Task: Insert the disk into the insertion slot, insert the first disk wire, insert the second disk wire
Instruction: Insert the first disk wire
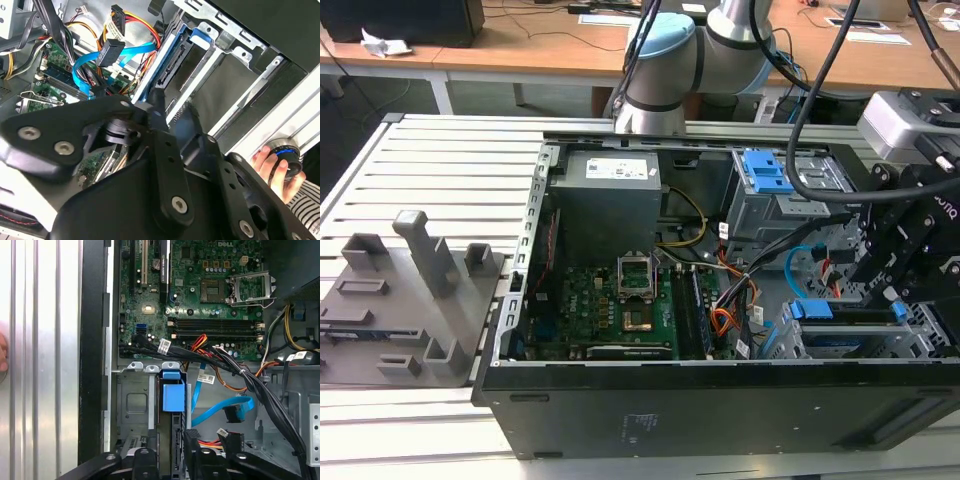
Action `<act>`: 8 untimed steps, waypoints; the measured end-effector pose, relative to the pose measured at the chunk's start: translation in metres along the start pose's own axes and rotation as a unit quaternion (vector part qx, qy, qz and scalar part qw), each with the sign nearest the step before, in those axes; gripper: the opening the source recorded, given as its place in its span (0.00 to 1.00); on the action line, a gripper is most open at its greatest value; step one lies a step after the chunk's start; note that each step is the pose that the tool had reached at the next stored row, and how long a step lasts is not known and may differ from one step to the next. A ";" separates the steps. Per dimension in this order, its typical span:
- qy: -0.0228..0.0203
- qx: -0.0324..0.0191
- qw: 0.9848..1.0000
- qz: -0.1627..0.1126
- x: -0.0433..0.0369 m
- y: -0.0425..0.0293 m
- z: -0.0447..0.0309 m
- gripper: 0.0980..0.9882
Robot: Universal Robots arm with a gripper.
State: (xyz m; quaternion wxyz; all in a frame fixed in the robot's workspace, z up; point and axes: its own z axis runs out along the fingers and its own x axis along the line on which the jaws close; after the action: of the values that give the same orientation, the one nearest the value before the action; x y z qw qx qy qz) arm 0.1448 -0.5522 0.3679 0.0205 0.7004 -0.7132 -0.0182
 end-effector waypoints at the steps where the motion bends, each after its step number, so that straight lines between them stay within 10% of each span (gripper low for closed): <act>1: 0.000 0.000 1.000 0.000 0.0000 0.0000 0.0000 0.30; 5: 0.000 0.000 1.000 0.000 0.0000 0.0000 -0.0004 0.30; 8: 0.000 0.000 1.000 0.000 0.0001 0.0008 -0.0149 0.30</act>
State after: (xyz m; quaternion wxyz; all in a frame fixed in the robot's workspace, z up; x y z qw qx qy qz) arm 0.1449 -0.5522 0.3829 0.0204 0.7004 -0.7132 -0.0183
